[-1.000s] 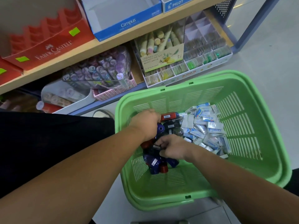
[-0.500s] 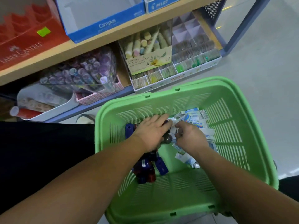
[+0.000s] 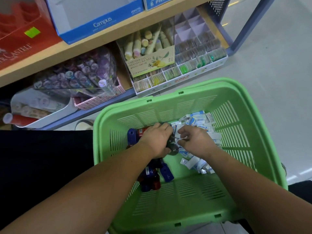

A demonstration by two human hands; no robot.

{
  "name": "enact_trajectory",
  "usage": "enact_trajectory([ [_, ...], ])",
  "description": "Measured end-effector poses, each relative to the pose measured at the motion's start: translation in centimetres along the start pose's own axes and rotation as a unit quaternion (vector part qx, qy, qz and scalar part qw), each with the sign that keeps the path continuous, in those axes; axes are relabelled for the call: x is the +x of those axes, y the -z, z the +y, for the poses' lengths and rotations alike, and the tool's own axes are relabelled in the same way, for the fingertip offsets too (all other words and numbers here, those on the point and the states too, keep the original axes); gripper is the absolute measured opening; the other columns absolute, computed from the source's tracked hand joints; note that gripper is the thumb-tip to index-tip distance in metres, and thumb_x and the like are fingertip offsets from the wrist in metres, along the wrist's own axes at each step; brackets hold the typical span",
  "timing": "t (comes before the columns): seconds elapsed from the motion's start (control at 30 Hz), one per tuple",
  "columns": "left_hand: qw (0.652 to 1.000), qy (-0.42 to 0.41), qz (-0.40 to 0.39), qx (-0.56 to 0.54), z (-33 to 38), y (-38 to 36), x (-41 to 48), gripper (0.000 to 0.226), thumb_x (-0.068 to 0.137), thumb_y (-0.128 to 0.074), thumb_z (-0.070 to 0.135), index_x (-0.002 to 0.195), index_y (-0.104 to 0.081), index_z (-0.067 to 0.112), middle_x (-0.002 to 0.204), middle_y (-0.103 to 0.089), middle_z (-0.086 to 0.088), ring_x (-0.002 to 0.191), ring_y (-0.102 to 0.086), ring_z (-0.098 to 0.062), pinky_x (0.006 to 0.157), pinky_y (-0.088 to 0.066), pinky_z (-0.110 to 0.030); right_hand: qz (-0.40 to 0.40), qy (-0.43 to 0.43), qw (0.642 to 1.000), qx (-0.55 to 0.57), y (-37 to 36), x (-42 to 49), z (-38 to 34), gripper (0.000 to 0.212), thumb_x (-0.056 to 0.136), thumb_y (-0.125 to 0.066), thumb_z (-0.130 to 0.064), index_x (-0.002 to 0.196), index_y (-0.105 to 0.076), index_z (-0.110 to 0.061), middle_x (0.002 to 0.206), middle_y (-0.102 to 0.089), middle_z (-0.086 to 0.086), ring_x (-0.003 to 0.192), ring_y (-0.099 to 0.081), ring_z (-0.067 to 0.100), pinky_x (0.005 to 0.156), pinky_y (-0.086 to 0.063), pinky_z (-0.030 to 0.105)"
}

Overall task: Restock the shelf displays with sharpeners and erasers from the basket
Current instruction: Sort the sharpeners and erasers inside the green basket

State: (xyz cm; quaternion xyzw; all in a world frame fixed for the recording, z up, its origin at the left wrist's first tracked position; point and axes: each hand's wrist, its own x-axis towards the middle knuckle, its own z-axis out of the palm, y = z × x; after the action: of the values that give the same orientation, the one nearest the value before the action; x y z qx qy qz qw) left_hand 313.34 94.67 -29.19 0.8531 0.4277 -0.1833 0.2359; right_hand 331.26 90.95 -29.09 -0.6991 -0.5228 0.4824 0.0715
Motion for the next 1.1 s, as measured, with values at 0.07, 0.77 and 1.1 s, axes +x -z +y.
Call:
enact_trajectory([
  [0.07, 1.000, -0.004, -0.014, -0.004, -0.7, 0.0, -0.1, 0.067, 0.085, -0.074, 0.044, 0.141, -0.044, 0.022, 0.153, -0.037, 0.001, 0.131, -0.040, -0.025, 0.105, -0.038, -0.038, -0.048, -0.015, 0.999, -0.011, 0.2, -0.3, -0.2, 0.035, 0.081, -0.084, -0.023, 0.113, -0.069, -0.024, 0.100, -0.067, -0.006, 0.096, -0.067, 0.018, 0.093, -0.055, 0.037],
  [0.77, 0.985, -0.032, -0.164, 0.045, -0.8, 4.6, -3.7, 0.033, 0.084, -0.068, 0.015, 0.115, -0.062, 0.027, 0.115, -0.056, 0.005, 0.107, -0.058, -0.022, 0.089, -0.053, -0.043, -0.188, -0.110, 0.969, 0.120, -2.6, -1.5, -2.2, 0.063, 0.082, -0.060, 0.005, 0.137, -0.055, -0.027, 0.119, -0.066, 0.002, 0.096, -0.065, 0.016, 0.070, -0.052, 0.023],
  [1.1, 0.959, -0.006, -0.247, 0.141, -1.4, 4.8, -7.9, 0.060, 0.084, -0.071, 0.027, 0.142, -0.055, 0.028, 0.151, -0.044, 0.000, 0.152, -0.022, -0.026, 0.127, -0.011, -0.053, -0.181, -0.139, 0.957, 0.177, -3.7, -0.6, -3.7, 0.048, 0.066, -0.062, -0.009, 0.103, -0.064, -0.038, 0.116, -0.069, 0.016, 0.101, -0.066, 0.030, 0.085, -0.052, 0.043],
])
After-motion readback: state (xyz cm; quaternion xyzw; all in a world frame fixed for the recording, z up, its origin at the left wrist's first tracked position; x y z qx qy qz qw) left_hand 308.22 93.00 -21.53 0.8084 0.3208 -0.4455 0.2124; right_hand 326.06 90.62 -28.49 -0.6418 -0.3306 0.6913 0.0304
